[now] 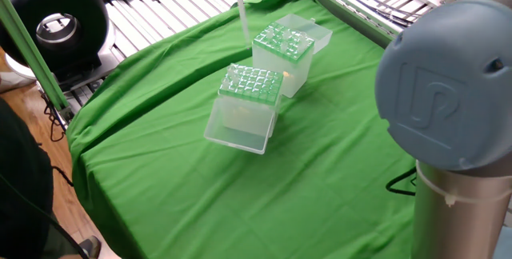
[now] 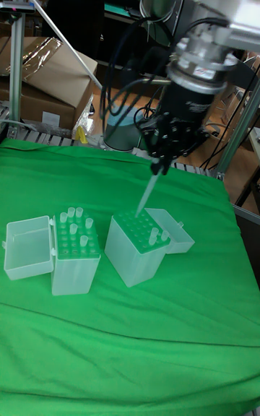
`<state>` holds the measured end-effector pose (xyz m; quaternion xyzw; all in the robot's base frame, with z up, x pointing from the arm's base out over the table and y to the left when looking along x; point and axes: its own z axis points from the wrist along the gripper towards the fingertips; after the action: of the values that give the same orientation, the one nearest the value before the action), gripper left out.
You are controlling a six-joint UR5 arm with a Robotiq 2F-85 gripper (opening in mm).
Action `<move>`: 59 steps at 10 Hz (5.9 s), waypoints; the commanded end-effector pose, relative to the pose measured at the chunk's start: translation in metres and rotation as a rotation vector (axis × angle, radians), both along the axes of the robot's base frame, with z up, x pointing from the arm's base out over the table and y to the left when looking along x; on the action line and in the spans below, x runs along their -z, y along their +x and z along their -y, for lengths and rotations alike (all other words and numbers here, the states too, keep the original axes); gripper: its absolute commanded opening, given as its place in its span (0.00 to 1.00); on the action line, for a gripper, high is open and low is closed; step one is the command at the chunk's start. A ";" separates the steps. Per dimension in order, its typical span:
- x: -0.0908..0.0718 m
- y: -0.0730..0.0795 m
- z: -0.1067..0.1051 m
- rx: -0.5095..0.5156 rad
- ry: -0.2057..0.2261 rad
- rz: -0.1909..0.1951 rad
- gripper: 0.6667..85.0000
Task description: Insert a large pipette tip into the holder for large pipette tips
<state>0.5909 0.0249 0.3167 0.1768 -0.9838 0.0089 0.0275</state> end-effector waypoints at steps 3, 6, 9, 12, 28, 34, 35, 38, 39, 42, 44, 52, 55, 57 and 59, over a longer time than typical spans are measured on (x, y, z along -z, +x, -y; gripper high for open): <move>0.015 0.015 0.042 -0.091 -0.002 0.026 0.00; 0.028 0.025 0.051 -0.114 -0.001 0.053 0.00; 0.031 0.026 0.057 -0.130 0.003 0.062 0.00; 0.036 0.025 0.062 -0.140 0.014 0.071 0.00; 0.065 0.011 0.068 -0.153 0.023 0.112 0.00; 0.073 0.015 0.067 -0.232 0.039 0.133 0.38; 0.073 0.016 0.067 -0.209 0.032 0.134 0.32; 0.073 0.015 0.056 -0.020 0.042 0.136 0.27; 0.073 0.013 0.059 0.050 0.030 0.129 0.25; 0.074 0.008 0.059 0.165 0.030 0.111 0.26; 0.073 0.017 0.058 0.062 0.034 0.142 0.23; 0.073 0.007 -0.002 -0.289 0.148 0.126 0.42; 0.081 -0.005 -0.059 -0.187 0.140 0.136 0.40; 0.082 -0.018 -0.059 -0.170 0.122 0.137 0.38; 0.083 -0.024 -0.042 -0.185 0.096 0.147 0.33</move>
<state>0.5769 0.0682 0.2344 0.2713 -0.9607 -0.0302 -0.0494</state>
